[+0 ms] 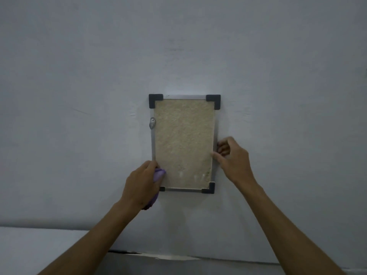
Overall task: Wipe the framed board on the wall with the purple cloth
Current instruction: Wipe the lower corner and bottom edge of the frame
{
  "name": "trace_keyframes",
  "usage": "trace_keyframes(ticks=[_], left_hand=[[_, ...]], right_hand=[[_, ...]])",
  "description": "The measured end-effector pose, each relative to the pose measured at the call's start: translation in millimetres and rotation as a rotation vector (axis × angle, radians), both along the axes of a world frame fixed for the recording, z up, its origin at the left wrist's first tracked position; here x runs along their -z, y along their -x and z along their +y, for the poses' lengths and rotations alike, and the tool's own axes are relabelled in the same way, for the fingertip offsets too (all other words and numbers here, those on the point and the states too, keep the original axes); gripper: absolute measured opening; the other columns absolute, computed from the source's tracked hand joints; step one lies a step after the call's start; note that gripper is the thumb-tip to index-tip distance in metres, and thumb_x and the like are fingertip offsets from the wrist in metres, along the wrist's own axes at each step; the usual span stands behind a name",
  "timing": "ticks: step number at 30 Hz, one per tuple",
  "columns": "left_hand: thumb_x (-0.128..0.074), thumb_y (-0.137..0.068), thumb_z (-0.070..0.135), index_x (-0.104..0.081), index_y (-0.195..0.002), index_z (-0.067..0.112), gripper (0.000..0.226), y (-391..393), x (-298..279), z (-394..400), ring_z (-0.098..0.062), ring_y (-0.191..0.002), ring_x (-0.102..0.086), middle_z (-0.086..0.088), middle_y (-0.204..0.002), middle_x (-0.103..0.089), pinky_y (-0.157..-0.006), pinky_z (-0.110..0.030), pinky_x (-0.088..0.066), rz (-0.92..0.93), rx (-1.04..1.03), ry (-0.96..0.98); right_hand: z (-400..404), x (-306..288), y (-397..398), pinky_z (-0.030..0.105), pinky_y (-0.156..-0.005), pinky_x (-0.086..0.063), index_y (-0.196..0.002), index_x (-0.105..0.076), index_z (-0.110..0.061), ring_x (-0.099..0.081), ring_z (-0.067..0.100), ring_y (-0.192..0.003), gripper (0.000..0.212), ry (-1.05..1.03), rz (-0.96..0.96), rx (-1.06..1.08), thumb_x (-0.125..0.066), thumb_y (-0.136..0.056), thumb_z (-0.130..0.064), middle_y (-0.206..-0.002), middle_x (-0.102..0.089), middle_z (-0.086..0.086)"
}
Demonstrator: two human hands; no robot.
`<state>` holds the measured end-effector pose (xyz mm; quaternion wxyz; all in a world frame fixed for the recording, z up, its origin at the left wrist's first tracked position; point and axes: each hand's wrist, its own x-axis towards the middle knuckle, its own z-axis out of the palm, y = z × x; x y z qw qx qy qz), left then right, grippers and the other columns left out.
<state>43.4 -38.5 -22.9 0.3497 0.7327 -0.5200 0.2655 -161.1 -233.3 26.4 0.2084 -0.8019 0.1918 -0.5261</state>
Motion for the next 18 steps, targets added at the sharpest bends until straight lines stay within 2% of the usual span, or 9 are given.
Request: trace_keyframes(ticks=[2, 4, 6, 8, 10, 12, 16, 18], left_hand=[[-0.068, -0.093, 0.028, -0.061, -0.089, 0.013, 0.017, -0.2, -1.8, -1.9, -0.012, -0.07, -0.056, 0.003, -0.083, -0.06, -0.063, -0.024, -0.047, 0.03, -0.012, 0.152], [-0.071, -0.091, 0.026, -0.061, -0.09, 0.013, 0.017, 0.3, -1.7, -3.7, -0.01, -0.068, -0.054, 0.003, -0.082, -0.06, -0.063, -0.016, -0.043, 0.03, -0.01, 0.2], [-0.071, -0.091, 0.025, -0.062, -0.09, 0.013, 0.015, 2.1, 5.3, -3.9, -0.01, -0.068, -0.057, 0.003, -0.083, -0.062, -0.063, -0.015, -0.043, -0.002, 0.027, 0.164], [-0.067, -0.094, 0.026, -0.061, -0.09, 0.014, 0.014, 3.2, 17.7, -2.2, -0.014, -0.069, -0.061, 0.001, -0.089, -0.063, -0.062, -0.024, -0.052, -0.041, 0.052, 0.048], [-0.062, -0.096, 0.029, -0.059, -0.092, 0.015, 0.015, 2.6, 26.1, -0.4, -0.016, -0.071, -0.062, -0.002, -0.101, -0.063, -0.065, -0.032, -0.055, -0.086, 0.042, -0.105], [-0.059, -0.098, 0.033, -0.058, -0.094, 0.017, 0.017, -0.8, 21.8, -0.1, -0.017, -0.075, -0.063, 0.0, -0.102, -0.061, -0.066, -0.032, -0.054, -0.136, 0.018, -0.174], [-0.066, -0.093, 0.029, -0.063, -0.093, 0.014, 0.015, -0.4, 14.3, -1.0, -0.017, -0.072, -0.061, 0.0, -0.091, -0.063, -0.062, -0.035, -0.056, -0.125, 0.037, -0.036], [-0.071, -0.09, 0.024, -0.065, -0.096, 0.011, 0.015, 5.6, 28.7, -0.8, -0.019, -0.072, -0.062, -0.003, -0.09, -0.065, -0.062, -0.036, -0.056, -0.037, 0.022, 0.083]], right_hand=[[-0.7, 11.0, 0.8, 0.005, -0.066, -0.047, -0.089, -0.059, -0.023, -0.061, -0.005, -0.076, 0.025, -0.033, 0.001, 0.009, -0.083, -0.081, -0.021, -0.079, -0.063, -0.014], [-3.3, 16.5, 1.3, 0.011, -0.065, -0.051, -0.083, -0.06, -0.022, -0.064, 0.0, -0.071, 0.023, -0.056, 0.012, 0.013, -0.083, -0.082, -0.024, -0.076, -0.065, -0.011], [-5.5, 17.7, 2.8, 0.028, -0.069, -0.06, -0.08, -0.062, -0.018, -0.068, 0.01, -0.069, 0.022, -0.123, 0.05, -0.001, -0.082, -0.082, -0.025, -0.075, -0.069, -0.003], [-7.6, 18.9, 4.7, 0.04, -0.068, -0.063, -0.079, -0.063, -0.015, -0.071, 0.018, -0.067, 0.021, -0.208, 0.099, -0.019, -0.083, -0.082, -0.023, -0.075, -0.071, 0.003], [-7.3, 23.7, 6.4, 0.04, -0.064, -0.064, -0.076, -0.064, -0.014, -0.072, 0.015, -0.063, 0.021, -0.263, 0.161, -0.019, -0.084, -0.08, -0.019, -0.072, -0.071, 0.003], [-5.3, 30.6, 7.2, 0.04, -0.063, -0.064, -0.072, -0.066, -0.012, -0.072, 0.016, -0.061, 0.021, -0.316, 0.228, -0.022, -0.085, -0.079, -0.015, -0.068, -0.071, 0.004], [-2.7, 40.7, 7.2, 0.037, -0.064, -0.064, -0.069, -0.07, -0.011, -0.072, 0.012, -0.056, 0.018, -0.382, 0.329, 0.006, -0.085, -0.078, -0.014, -0.064, -0.072, 0.004], [-2.1, 43.1, 7.3, 0.036, -0.064, -0.064, -0.069, -0.072, -0.013, -0.072, 0.012, -0.056, 0.017, -0.384, 0.343, 0.015, -0.086, -0.078, -0.017, -0.062, -0.072, 0.003]])
